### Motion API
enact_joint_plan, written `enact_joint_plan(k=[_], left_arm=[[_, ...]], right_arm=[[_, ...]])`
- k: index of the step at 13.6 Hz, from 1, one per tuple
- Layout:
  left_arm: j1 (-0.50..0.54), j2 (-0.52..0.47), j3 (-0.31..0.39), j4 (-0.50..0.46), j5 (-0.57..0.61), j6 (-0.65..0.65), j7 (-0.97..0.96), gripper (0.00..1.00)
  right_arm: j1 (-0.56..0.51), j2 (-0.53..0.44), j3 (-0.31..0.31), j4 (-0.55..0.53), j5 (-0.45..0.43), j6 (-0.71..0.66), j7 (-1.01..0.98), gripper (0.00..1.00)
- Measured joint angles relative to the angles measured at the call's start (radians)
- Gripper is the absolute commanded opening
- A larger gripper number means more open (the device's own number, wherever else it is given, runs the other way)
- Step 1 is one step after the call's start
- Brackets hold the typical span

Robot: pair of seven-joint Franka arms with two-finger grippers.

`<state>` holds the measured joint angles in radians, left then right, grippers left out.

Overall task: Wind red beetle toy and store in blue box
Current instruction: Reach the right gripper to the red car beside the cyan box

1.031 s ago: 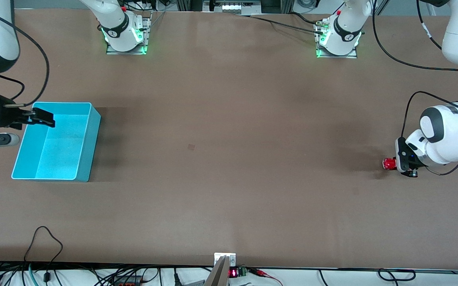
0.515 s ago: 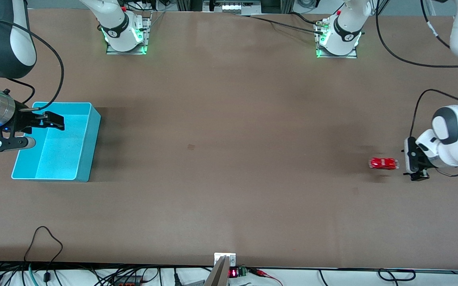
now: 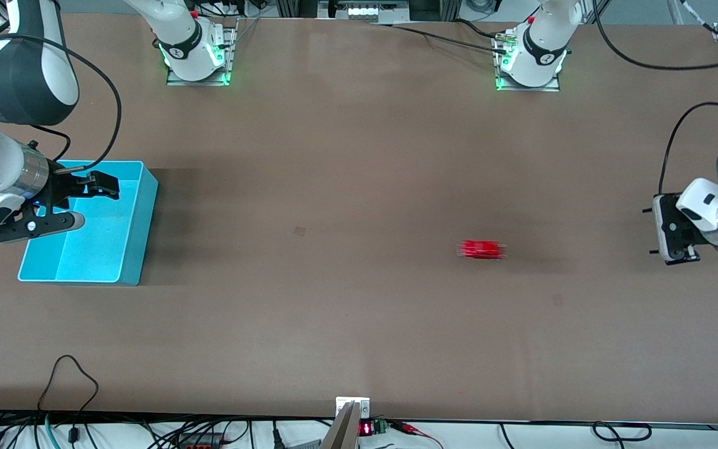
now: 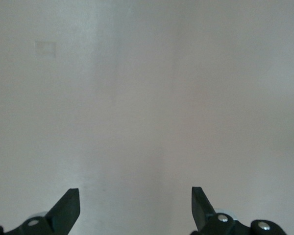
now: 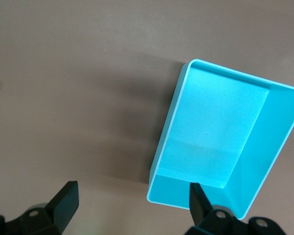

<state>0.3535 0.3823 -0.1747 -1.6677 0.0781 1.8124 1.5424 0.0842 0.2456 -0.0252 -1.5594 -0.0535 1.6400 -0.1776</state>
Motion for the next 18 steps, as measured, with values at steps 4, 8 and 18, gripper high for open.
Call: enact_joint_plan(k=[4, 8, 18], left_arm=[[-0.004, -0.096, -0.042, 0.003, 0.0, -0.143, -0.172, 1.0], [-0.028, -0.182, -0.05, 0.004, 0.0, -0.238, -0.343, 1.0], [-0.045, -0.261, -0.169, 0.01, 0.0, -0.328, -0.806, 1.0]], right_arm=[[0.024, -0.006, 0.0, -0.076, 0.008, 0.031, -0.002, 1.0], [0.023, -0.052, -0.004, -0.254, 0.008, 0.244, -0.002, 1.0], [-0.098, -0.103, 0.127, -0.623, 0.008, 0.665, -0.74, 1.0]])
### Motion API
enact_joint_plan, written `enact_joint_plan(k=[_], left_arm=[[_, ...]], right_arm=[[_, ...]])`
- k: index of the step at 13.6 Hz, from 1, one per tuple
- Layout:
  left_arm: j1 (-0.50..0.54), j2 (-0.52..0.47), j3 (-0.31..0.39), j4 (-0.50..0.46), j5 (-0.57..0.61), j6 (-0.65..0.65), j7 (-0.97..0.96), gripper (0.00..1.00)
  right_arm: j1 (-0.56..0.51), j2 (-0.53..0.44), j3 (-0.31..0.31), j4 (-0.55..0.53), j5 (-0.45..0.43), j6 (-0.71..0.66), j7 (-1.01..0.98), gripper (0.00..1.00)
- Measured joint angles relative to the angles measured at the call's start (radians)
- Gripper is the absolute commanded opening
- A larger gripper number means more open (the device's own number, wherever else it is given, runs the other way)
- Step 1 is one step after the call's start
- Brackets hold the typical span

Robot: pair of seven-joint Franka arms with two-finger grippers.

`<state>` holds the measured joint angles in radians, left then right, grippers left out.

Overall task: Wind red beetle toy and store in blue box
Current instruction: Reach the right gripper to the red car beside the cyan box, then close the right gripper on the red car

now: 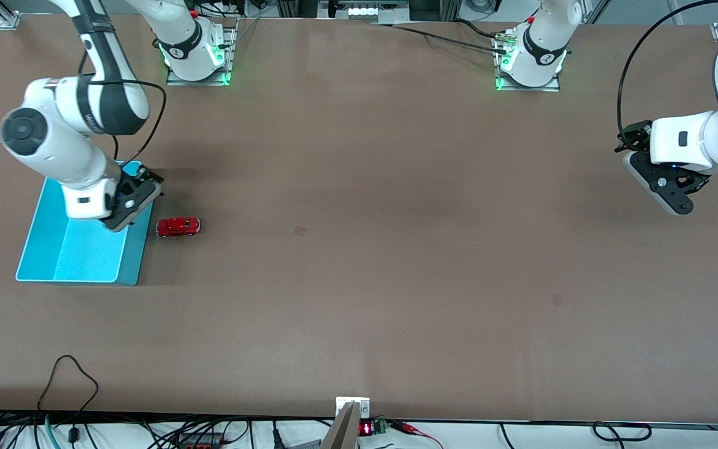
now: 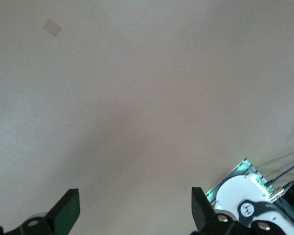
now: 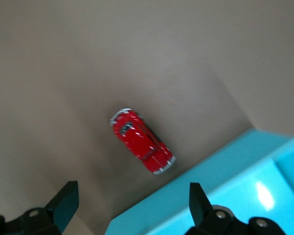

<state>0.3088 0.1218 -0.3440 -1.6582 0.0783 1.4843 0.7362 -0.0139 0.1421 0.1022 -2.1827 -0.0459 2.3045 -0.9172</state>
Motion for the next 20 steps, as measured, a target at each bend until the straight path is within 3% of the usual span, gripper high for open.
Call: enact_joint_plan(k=[3, 5, 7, 10, 12, 15, 17, 18, 20], left_arm=[[-0.001, -0.004, -0.029, 0.022, 0.0, -0.006, -0.117, 1.0], [-0.022, -0.008, -0.025, 0.031, 0.0, -0.01, -0.182, 1.0], [-0.109, -0.011, 0.063, 0.033, 0.0, -0.011, -0.246, 1.0], [-0.271, -0.011, 0.259, 0.036, -0.03, 0.007, -0.42, 1.0], [-0.315, -0.016, 0.313, 0.037, -0.06, 0.079, -0.567, 1.0], [-0.34, -0.047, 0.353, 0.035, -0.061, 0.152, -0.631, 1.0], [-0.344, -0.086, 0.358, 0.021, -0.061, 0.153, -0.636, 1.0], [-0.345, -0.105, 0.358, 0.007, -0.061, 0.152, -0.639, 1.0], [-0.345, -0.126, 0.358, -0.005, -0.066, 0.149, -0.643, 1.0]], right_arm=[[0.001, 0.028, 0.059, -0.103, -0.025, 0.16, -0.14, 1.0], [-0.002, 0.056, 0.063, -0.167, -0.08, 0.274, -0.19, 1.0], [-0.013, 0.079, 0.063, -0.182, -0.134, 0.335, -0.242, 1.0], [-0.035, 0.108, 0.063, -0.183, -0.156, 0.396, -0.319, 1.0], [-0.052, 0.135, 0.063, -0.183, -0.157, 0.434, -0.35, 1.0], [-0.064, 0.183, 0.063, -0.183, -0.169, 0.503, -0.361, 1.0], [-0.07, 0.218, 0.063, -0.182, -0.185, 0.548, -0.361, 0.87], [-0.074, 0.23, 0.063, -0.181, -0.197, 0.561, -0.361, 0.74], [-0.084, 0.243, 0.062, -0.176, -0.229, 0.572, -0.362, 0.41]])
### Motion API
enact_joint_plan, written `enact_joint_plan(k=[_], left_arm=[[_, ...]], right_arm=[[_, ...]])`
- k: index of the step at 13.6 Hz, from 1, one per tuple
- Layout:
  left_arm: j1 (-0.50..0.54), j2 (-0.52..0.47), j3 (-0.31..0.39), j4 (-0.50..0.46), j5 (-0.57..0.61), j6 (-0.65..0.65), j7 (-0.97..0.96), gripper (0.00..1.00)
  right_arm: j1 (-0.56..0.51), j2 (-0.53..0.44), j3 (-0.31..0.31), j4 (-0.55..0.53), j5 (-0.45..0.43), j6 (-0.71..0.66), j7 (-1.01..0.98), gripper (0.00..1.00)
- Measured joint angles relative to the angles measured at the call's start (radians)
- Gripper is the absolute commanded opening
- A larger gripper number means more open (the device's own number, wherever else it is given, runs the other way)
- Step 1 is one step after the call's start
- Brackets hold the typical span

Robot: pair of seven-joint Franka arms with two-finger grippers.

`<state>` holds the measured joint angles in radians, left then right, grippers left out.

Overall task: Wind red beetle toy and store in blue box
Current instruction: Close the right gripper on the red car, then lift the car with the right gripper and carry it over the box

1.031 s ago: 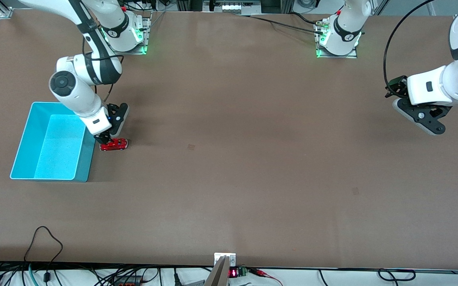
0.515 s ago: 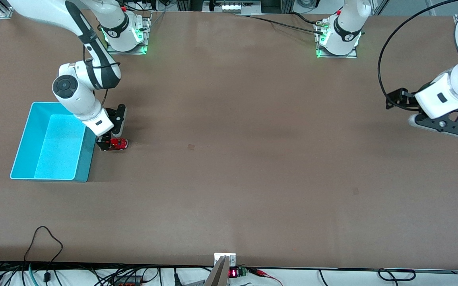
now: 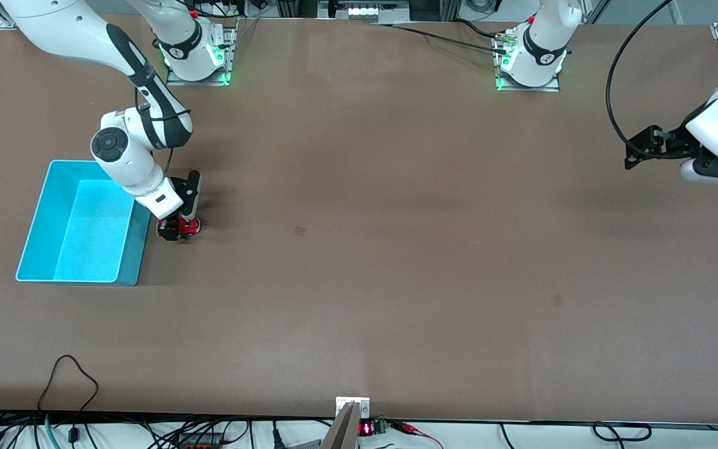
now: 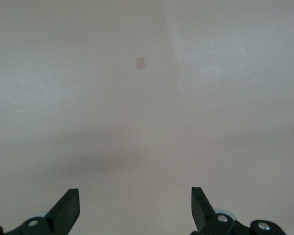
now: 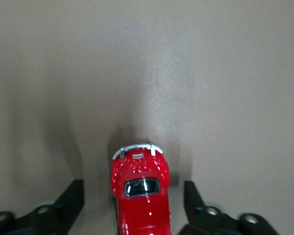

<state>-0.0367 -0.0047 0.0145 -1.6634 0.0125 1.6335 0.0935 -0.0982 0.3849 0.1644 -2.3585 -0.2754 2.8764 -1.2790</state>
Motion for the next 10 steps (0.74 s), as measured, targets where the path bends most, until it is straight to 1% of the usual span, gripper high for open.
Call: enact_joint_plan(k=[2, 3, 6, 8, 9, 10], left_arm=[[0.0, -0.001, 0.0, -0.003, -0.004, -0.001, -0.002, 1.0], [0.0, -0.001, 0.0, -0.005, -0.005, -0.003, -0.002, 1.0], [0.0, -0.001, 0.0, -0.008, -0.006, -0.005, -0.004, 1.0], [0.0, -0.001, 0.002, -0.008, -0.006, -0.007, -0.004, 1.0], [0.0, -0.001, 0.002, -0.008, -0.006, -0.007, -0.004, 1.0], [0.0, -0.001, 0.003, -0.008, -0.006, -0.007, -0.004, 1.0]], right_arm=[[-0.009, 0.0, 0.0, 0.005, -0.005, 0.001, 0.0, 0.05], [-0.012, -0.001, 0.0, 0.008, -0.005, 0.001, 0.0, 0.0], [-0.023, -0.002, 0.0, 0.019, -0.004, 0.001, 0.035, 0.0], [-0.023, -0.017, 0.003, 0.037, -0.004, -0.02, 0.158, 0.0], [-0.022, -0.038, 0.011, 0.056, -0.004, -0.073, 0.242, 0.0], [-0.022, -0.067, 0.031, 0.087, 0.001, -0.156, 0.334, 0.0]])
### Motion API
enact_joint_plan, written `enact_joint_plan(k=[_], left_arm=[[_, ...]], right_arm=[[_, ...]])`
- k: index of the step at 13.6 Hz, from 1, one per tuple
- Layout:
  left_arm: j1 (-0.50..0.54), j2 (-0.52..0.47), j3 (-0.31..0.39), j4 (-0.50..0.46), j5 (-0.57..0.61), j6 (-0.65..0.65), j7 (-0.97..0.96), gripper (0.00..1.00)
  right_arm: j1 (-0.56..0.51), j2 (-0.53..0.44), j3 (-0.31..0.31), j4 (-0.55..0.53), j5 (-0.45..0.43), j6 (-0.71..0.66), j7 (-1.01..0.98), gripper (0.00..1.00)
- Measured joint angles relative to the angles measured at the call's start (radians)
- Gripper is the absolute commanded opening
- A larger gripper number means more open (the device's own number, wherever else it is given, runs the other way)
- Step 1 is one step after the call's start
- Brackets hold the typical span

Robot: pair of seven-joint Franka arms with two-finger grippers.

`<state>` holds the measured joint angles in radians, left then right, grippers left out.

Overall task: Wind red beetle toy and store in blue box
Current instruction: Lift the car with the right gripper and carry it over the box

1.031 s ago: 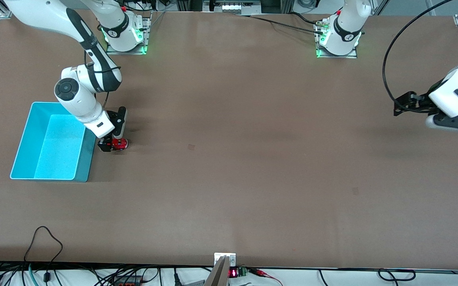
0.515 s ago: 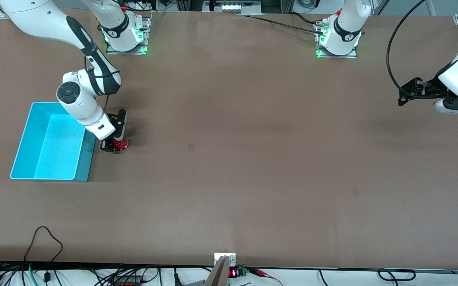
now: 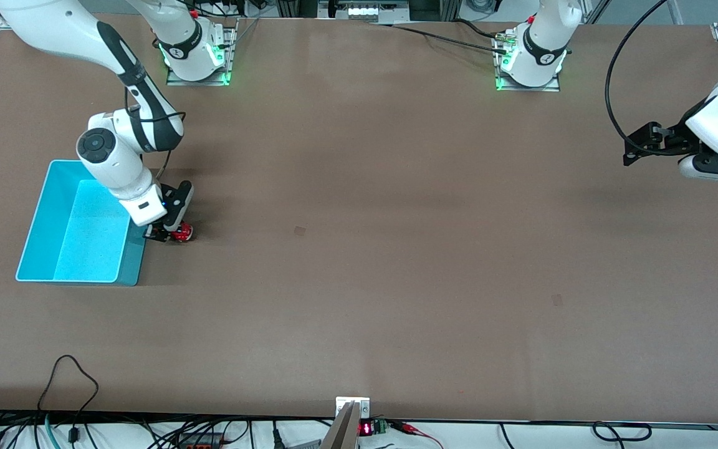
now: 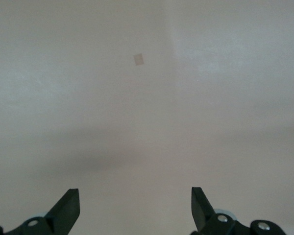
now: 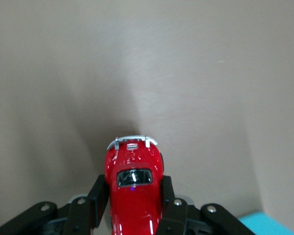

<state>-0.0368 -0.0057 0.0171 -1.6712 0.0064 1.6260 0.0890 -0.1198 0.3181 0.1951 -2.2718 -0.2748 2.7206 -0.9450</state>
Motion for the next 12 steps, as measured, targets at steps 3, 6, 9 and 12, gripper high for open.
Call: enact_joint_plan(k=[3, 6, 9, 12], left_arm=[[-0.001, 0.0, 0.0, 0.0, -0.005, -0.003, 0.0, 1.0], [-0.002, 0.0, 0.0, 0.0, -0.023, -0.005, 0.0, 1.0], [-0.003, 0.0, 0.0, 0.0, -0.024, -0.008, 0.0, 1.0], [-0.003, 0.0, 0.0, 0.0, -0.024, -0.009, 0.0, 1.0]], right_arm=[[0.006, -0.103, 0.031, 0.129, 0.17, -0.306, 0.152, 0.0], [-0.001, -0.17, -0.049, 0.195, 0.276, -0.446, 0.27, 0.0], [-0.009, -0.176, -0.146, 0.19, 0.277, -0.512, 0.463, 0.0], [-0.011, -0.15, -0.241, 0.176, 0.275, -0.515, 0.593, 0.0]])
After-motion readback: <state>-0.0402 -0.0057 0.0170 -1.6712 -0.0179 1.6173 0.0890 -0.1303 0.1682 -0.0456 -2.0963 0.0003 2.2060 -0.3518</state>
